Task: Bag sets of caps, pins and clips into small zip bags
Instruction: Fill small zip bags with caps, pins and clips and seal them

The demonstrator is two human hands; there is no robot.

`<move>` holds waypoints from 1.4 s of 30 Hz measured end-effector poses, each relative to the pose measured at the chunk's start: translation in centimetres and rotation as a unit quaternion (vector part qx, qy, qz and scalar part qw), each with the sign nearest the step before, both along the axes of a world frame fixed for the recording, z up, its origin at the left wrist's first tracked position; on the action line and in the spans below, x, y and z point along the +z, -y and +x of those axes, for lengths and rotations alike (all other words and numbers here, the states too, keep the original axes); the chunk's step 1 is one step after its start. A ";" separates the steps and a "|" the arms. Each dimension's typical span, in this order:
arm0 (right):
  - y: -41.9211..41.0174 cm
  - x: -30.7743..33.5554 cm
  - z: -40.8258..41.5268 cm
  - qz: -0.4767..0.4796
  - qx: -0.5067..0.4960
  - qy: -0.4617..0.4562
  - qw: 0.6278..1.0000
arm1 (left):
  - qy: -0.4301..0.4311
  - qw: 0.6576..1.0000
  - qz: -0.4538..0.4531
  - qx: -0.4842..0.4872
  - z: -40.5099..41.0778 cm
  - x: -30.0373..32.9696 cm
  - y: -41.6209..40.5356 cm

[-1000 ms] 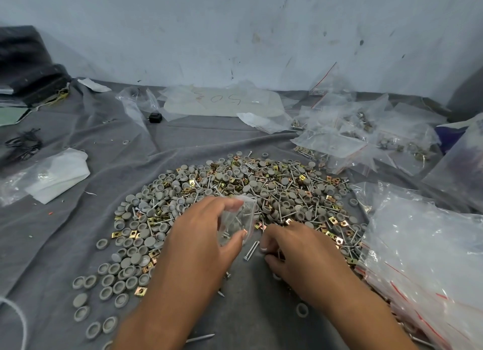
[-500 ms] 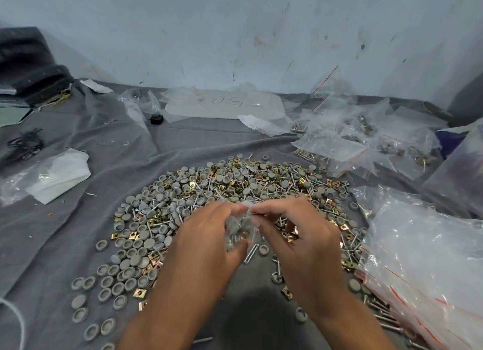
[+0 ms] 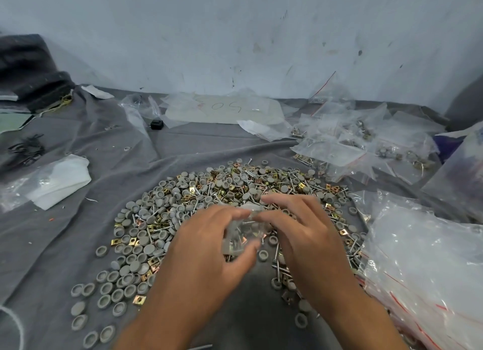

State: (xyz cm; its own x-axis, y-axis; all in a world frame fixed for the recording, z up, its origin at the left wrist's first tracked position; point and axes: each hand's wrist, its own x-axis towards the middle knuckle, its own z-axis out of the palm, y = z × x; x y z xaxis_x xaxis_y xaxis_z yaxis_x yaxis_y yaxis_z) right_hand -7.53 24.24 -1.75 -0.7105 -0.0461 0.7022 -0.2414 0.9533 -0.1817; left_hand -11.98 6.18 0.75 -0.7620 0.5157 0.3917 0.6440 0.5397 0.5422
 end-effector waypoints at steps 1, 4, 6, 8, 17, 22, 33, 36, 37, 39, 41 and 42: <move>-0.2 0.2 0.0 -0.002 0.006 -0.017 1.000 | -0.012 1.000 -0.007 -0.005 0.0 0.1 0.1; -0.1 1.0 0.2 -0.054 0.023 -0.059 0.997 | -0.077 0.996 0.036 -0.009 -0.2 0.3 0.3; 0.0 1.5 0.4 -0.107 0.032 -0.096 0.989 | -0.099 0.989 0.113 -0.009 -0.3 0.5 0.5; 0.1 2.0 0.8 -0.176 0.047 -0.121 0.976 | -0.068 0.977 0.202 -0.007 -0.3 0.9 0.7; 0.8 2.2 1.5 -0.563 0.120 0.039 0.817 | 0.219 0.925 0.310 0.002 -0.6 0.4 0.1; 1.2 1.5 0.9 -0.576 0.125 0.070 0.805 | 0.174 0.955 0.241 0.011 -0.5 -0.1 -0.4; 2.1 0.9 1.1 -0.536 0.135 0.131 0.823 | 0.152 0.963 0.225 0.003 -0.5 0.1 -0.5; 2.3 1.1 1.1 -0.533 0.127 0.108 0.830 | 0.165 0.959 0.229 -0.011 -0.4 0.2 -0.5; 2.3 1.1 1.1 -0.530 0.126 0.100 0.833 | 0.169 0.958 0.230 -0.013 -0.4 0.3 -0.5; 2.3 1.1 1.2 -0.521 0.129 0.089 0.839 | 0.180 0.955 0.236 -0.013 -0.4 0.3 -0.6; 2.3 1.2 1.2 -0.522 0.131 0.088 0.838 | 0.193 0.949 0.250 -0.013 -0.4 0.4 -0.6; 2.3 1.2 1.2 -0.525 0.132 0.088 0.837 | 0.199 0.945 0.258 -0.011 -0.4 0.3 -0.6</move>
